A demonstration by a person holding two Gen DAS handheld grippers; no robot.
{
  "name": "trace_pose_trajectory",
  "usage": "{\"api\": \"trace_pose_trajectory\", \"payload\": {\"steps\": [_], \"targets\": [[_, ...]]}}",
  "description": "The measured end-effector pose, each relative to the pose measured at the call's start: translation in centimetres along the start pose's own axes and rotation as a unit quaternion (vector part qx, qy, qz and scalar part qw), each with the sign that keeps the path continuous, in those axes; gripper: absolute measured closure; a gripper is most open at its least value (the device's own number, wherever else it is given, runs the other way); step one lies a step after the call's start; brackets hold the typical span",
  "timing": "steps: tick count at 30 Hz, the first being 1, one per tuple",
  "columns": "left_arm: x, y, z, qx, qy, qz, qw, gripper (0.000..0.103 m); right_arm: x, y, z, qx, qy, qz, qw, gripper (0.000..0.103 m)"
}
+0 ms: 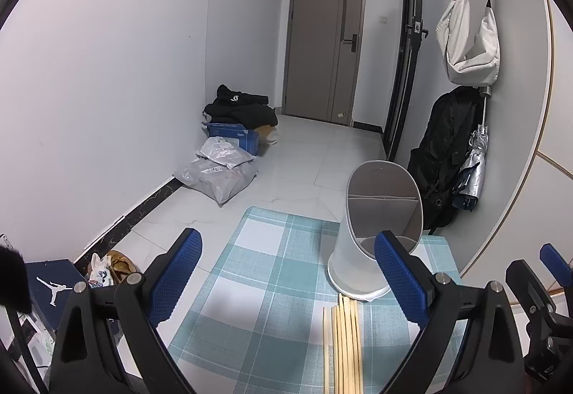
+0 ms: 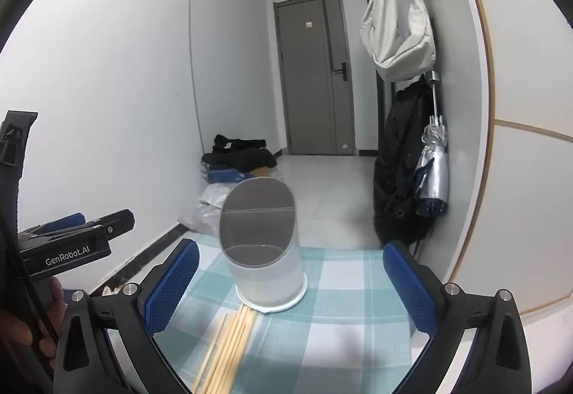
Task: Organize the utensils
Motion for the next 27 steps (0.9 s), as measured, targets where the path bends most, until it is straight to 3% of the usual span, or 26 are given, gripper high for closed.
{"api": "trace_pose_trajectory", "payload": {"steps": [27], "targets": [[0.17, -0.24, 0.05, 0.002, 0.004, 0.001, 1.0, 0.008, -0.37, 0.08, -0.17, -0.009, -0.003, 0.005, 1.0, 0.0]]}}
Point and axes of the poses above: each gripper's, at about its wrist camera, not at the fingertips, and z roughly the way its jaws point, x to its left, y to its top, the point moved 6 cm from there along z, roughly the way its jaws point, and after that the axes turned 8 degrees about z, right-handed, at the moved point
